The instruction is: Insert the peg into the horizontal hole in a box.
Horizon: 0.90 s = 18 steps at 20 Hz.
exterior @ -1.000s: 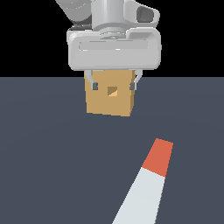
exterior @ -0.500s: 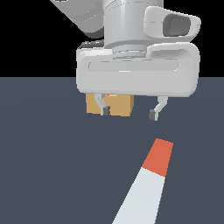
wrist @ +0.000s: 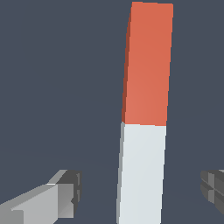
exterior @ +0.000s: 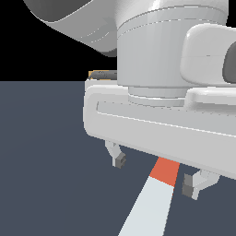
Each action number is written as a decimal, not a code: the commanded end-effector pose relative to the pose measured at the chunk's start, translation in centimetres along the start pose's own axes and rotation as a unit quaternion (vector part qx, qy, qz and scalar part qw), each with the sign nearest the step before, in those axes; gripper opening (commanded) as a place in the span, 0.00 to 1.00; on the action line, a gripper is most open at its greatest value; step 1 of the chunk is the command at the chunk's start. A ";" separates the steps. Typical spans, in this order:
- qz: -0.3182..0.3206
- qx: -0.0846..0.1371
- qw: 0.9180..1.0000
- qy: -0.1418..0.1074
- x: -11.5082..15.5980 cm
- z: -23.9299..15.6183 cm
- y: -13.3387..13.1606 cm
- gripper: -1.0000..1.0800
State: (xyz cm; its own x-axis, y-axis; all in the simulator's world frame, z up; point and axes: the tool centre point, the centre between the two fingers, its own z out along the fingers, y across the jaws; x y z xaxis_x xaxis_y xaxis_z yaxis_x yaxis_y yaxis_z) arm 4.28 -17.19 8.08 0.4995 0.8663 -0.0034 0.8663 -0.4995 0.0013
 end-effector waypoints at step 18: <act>0.029 0.001 1.000 0.001 -1.7 3.6 0.9 0.96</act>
State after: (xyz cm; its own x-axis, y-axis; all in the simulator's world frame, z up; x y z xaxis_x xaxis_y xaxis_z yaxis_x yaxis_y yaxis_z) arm 4.28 -19.16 5.31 0.5497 0.8354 -0.0002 0.8354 -0.5497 0.0012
